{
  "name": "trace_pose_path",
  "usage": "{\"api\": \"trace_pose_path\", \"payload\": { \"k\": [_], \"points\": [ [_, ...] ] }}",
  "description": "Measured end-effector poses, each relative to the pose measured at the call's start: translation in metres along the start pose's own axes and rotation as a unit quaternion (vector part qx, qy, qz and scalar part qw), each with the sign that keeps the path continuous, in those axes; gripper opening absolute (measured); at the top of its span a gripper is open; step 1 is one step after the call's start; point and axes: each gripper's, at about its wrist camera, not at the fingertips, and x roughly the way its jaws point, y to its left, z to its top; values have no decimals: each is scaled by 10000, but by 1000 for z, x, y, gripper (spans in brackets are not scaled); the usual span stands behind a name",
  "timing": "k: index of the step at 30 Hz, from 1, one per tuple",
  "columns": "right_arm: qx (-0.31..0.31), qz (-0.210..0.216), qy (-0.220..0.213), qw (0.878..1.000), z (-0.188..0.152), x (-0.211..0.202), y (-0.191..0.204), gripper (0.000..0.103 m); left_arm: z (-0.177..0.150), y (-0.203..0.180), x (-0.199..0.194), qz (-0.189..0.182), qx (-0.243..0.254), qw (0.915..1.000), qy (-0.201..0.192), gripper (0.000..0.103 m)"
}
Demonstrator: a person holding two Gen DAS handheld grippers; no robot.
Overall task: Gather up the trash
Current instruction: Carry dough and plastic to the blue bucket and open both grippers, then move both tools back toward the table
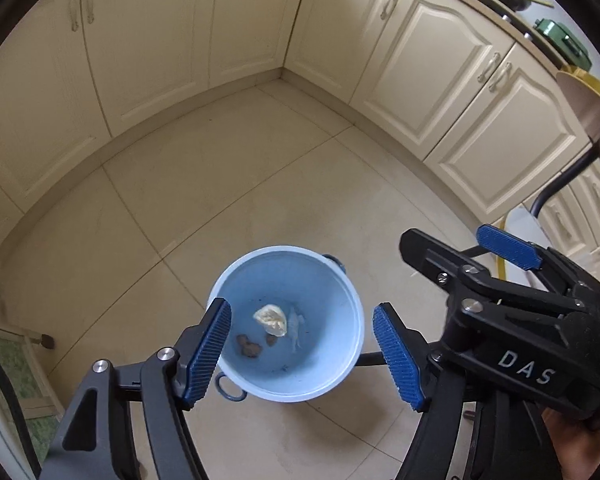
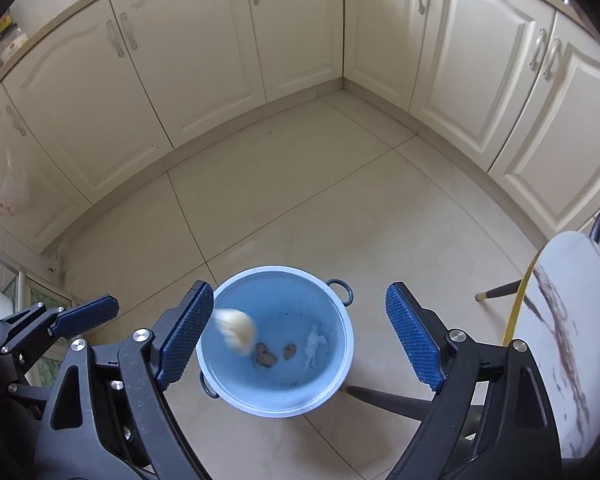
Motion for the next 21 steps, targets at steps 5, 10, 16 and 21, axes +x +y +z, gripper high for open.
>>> {"api": "trace_pose_path", "payload": {
  "k": [5,10,16,21],
  "points": [
    [31,352,27,9994,0,-17,2,89,-8,8,-34,580,-276,9979,-123,70],
    [-234,1025,-24,9945,-1,-49,38,91,-25,29,-94,1125,-721,9898,-503,70],
    [-750,1227,-797,9864,-3,-143,75,94,-49,3,-185,1371,-774,9768,-1455,73],
    [-1085,854,-1880,9724,-19,-256,86,103,-77,-51,-257,1543,-463,9589,-2336,83]
  ]
}}
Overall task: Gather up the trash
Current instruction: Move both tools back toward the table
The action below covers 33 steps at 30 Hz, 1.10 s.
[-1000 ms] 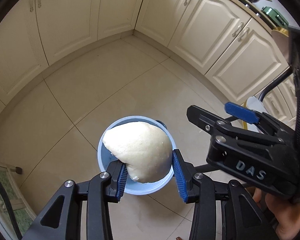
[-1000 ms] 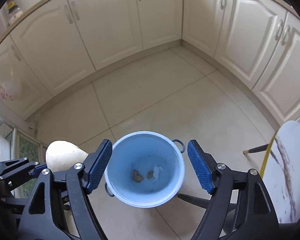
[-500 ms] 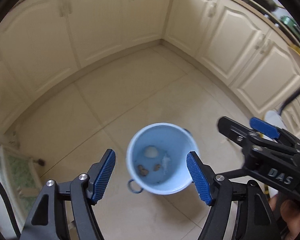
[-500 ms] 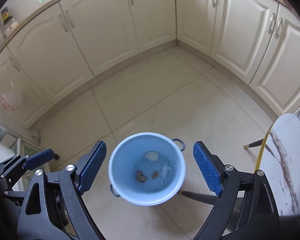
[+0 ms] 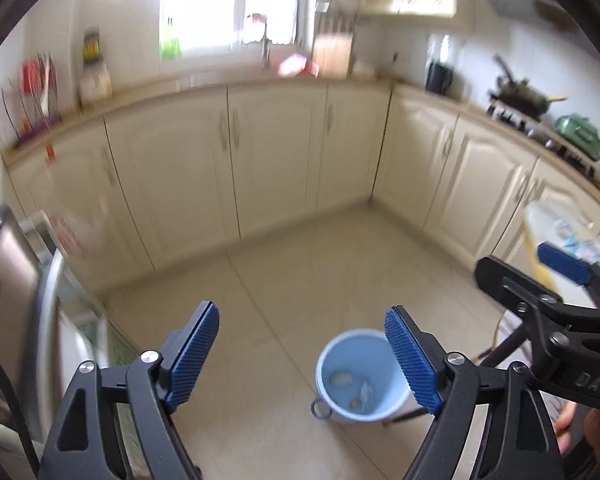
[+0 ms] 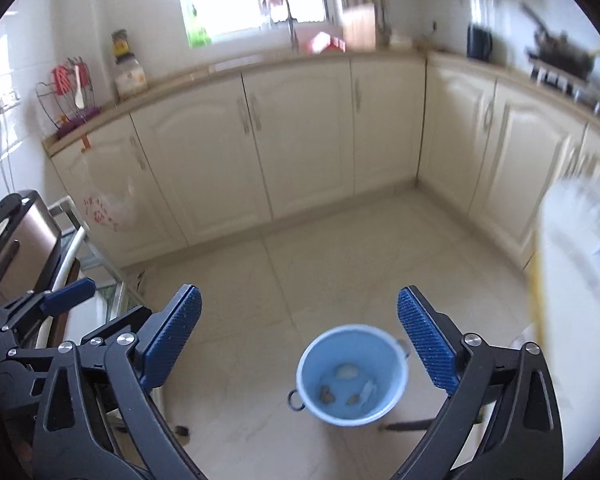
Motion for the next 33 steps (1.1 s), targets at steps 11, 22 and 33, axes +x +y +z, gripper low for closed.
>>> {"api": "trace_pose_path", "payload": {
  "k": [11,22,33],
  "points": [
    [-57,-952,-1600,9825,13,-255,15,103,-39,-80,-183,-710,386,9806,-1784,101],
    [403,-1786,-2206,9580,-13,-429,-19,103,-138,-82,-313,-1282,804,9499,-2734,102],
    [705,-2298,-2577,9358,-37,-511,-44,103,-206,-62,-363,-1561,1021,9334,-3067,102]
  ]
}}
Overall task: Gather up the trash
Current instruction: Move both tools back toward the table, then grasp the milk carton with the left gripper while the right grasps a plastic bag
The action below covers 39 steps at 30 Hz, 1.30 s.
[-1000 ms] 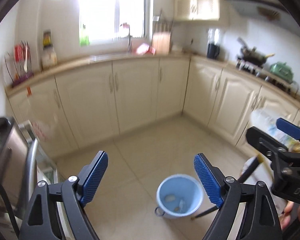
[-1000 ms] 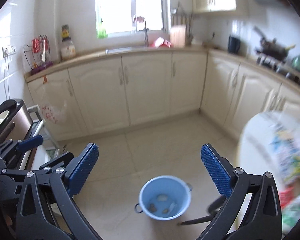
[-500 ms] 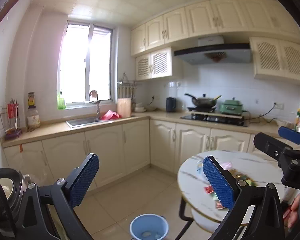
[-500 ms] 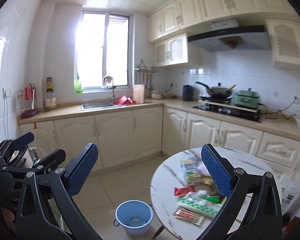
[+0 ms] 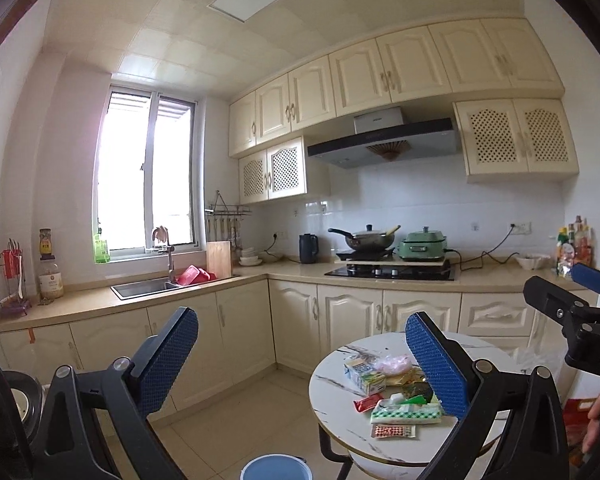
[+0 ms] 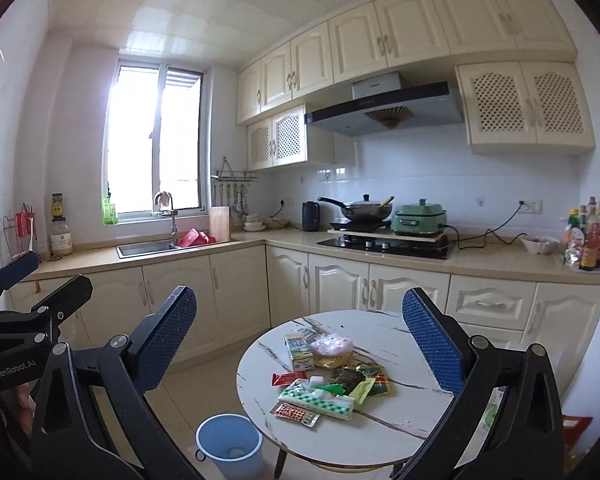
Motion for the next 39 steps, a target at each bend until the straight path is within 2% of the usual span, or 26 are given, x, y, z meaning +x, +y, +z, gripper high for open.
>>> {"api": "trace_pose_path", "payload": {
  "k": [5,12,15,19,26,31,34,39],
  "points": [
    [52,-225,-66,9997,2,-3,-14,103,-4,-2,3,-112,25,9999,42,102],
    [98,-435,71,9990,-4,8,-30,103,11,1,46,-248,35,9994,229,102],
    [136,-539,195,9983,-13,17,-39,103,23,0,81,-262,37,9989,395,102],
    [272,-697,512,9959,-33,40,-57,103,25,-7,130,-371,-10,9957,854,102],
    [394,-781,1410,9861,-87,102,-79,103,0,-18,221,-561,1,9804,1887,102],
    [446,-771,2054,9746,-130,153,-91,103,-5,-30,285,-676,41,9674,2442,102],
    [495,-820,2290,9687,-146,178,-101,103,-14,-39,316,-787,57,9602,2680,102],
    [537,-888,2528,9619,-156,217,-119,103,-13,-62,391,-923,104,9491,3010,102]
  ]
}}
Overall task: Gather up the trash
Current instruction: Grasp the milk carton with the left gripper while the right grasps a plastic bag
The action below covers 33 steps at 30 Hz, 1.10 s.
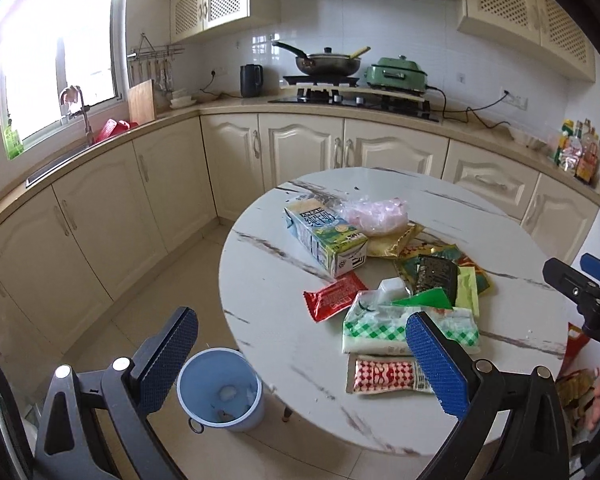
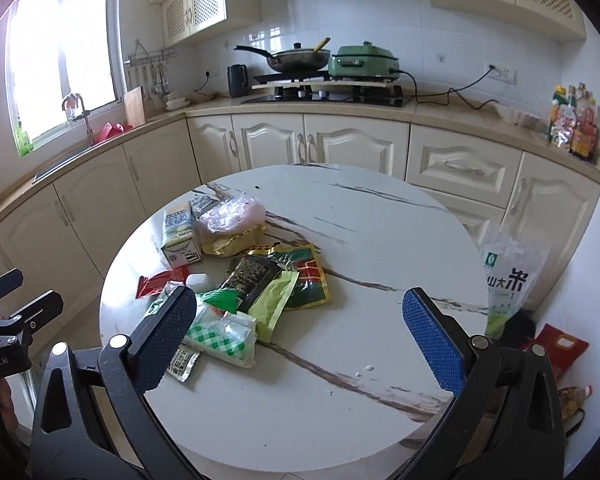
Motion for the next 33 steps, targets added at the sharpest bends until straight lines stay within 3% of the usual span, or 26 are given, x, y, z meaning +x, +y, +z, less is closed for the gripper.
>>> {"api": "trace_pose_path", "payload": {
  "k": [3,9,15,17,19,20,21,23,24,27,33],
  "points": [
    [-6,-65,75,10000,13,21,-7,103,31,-9,48,-93,-20,9998,194,102],
    [-81,-108,290,9995,38,70,-16,103,84,-28,138,105,40,9983,566,102],
    [-316,-129,460,9984,62,119,-15,103,112,-45,209,238,-4,9954,928,101],
    [-345,-91,529,9980,67,133,-12,103,112,-47,228,275,-20,9936,1100,96],
    [-362,40,599,9975,70,145,-8,103,114,-43,247,181,-112,9917,1269,81],
    [-385,81,622,9973,72,150,-7,103,114,-39,251,27,-204,9913,1299,75],
    [-407,135,645,9970,74,156,-5,103,114,-35,257,-121,-320,9901,1360,63],
    [-417,287,695,9963,77,164,0,103,113,-29,264,-265,-397,9898,1346,57],
    [-378,413,726,9958,79,170,3,103,114,-26,266,-337,-415,9898,1319,45],
    [-287,887,874,9918,83,188,15,103,112,-11,264,-615,-603,9884,1254,45],
    [-2,1336,1254,9831,87,234,47,103,112,18,239,-631,-692,9914,909,45]
  ]
}}
